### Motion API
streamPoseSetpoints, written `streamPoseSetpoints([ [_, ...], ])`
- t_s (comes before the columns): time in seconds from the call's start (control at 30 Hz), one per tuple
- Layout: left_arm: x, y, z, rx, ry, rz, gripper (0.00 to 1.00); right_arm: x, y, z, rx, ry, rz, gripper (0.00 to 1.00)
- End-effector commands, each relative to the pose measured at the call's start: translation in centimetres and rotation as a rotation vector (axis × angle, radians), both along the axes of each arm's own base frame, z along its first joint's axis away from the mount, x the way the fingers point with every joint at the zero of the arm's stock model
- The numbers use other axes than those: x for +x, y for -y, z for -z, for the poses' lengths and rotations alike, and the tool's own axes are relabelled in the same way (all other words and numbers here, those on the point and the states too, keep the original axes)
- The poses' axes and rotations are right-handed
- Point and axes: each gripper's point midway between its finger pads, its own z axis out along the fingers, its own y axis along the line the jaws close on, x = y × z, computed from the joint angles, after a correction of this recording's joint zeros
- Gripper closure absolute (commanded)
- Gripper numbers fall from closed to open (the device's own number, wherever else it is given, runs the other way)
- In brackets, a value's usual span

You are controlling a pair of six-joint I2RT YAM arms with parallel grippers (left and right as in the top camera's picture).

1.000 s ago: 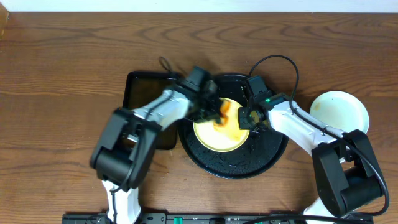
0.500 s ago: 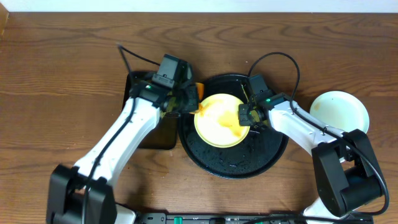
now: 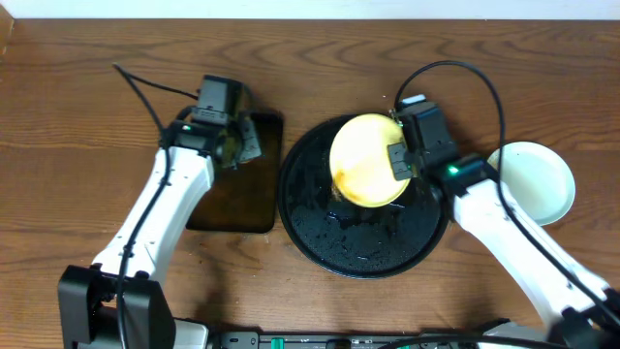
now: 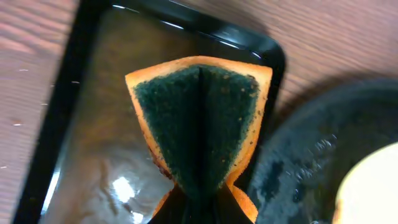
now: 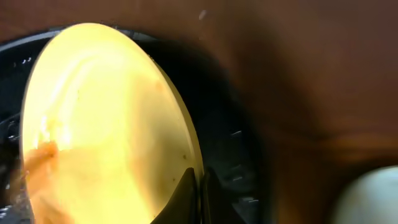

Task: Clean dirty plates on tray and stack at the side
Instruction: 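Return the sponge to the black tray and lift the yellow plate with right gripper, then place the yellow plate onto the blue plate stack with the right gripper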

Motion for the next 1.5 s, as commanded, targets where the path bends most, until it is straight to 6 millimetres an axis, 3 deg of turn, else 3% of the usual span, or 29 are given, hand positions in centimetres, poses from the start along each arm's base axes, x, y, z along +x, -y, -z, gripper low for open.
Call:
streamPoseSetpoints([
  [0.0,0.5,-1.8,-0.1,0.027,0.009,-0.039,0.92,0.4,2.6,-3.2,-0.215,0.106,-0.039,0.99],
  [0.23,0.6,-2.5,1.1,0.032,-0.026,-0.06,0.92,0.6,4.6,-8.6,-0.557,0.258,-0.045,0.99],
  [0.33,0.6,-2.5,2.1,0.035,-0.052,-0.059,0.92,0.8,3.8,-10.8,-0.71,0.318,-0.096,0.99],
  [0.43,0.6,-2.5,3.1,0.039,-0.078,-0.059,0.92,0.7,1.3,-11.9,-0.798,0.362,-0.207,0.99],
  [0.53,0.5,-2.5,3.4,0.041,-0.088,-0.059,0.92,0.5,-0.1,-13.0,-0.811,0.412,-0.212,0.99],
  [0.6,0.5,-2.5,3.5,0.041,-0.09,-0.058,0.92,0.5,0.2,-13.4,-0.76,0.436,-0.143,0.99],
  [0.73,0.5,-2.5,3.5,0.043,-0.093,-0.058,0.92,0.9,4.1,-12.3,-0.573,0.416,0.098,0.99],
  [0.9,0.4,-2.3,3.9,0.07,-0.101,0.018,0.93,0.5,11.1,-10.1,-0.467,0.33,0.372,0.99],
  [1.13,-0.9,-0.6,8.3,0.067,-0.219,0.303,0.93,-1.0,19.4,-7.2,-0.331,0.201,0.622,0.99],
  [1.27,-1.5,-0.7,10.6,0.076,-0.284,0.334,0.92,-2.3,22.5,-5.2,-0.195,0.124,0.723,0.99],
  [1.37,-1.7,-0.8,11.4,0.074,-0.309,0.334,0.86,-3.9,24.6,-3.5,-0.101,0.056,0.812,0.99],
  [1.47,-1.6,-0.7,11.2,0.075,-0.301,0.333,0.58,-5.4,26.7,-2.4,-0.067,0.015,0.91,0.99],
])
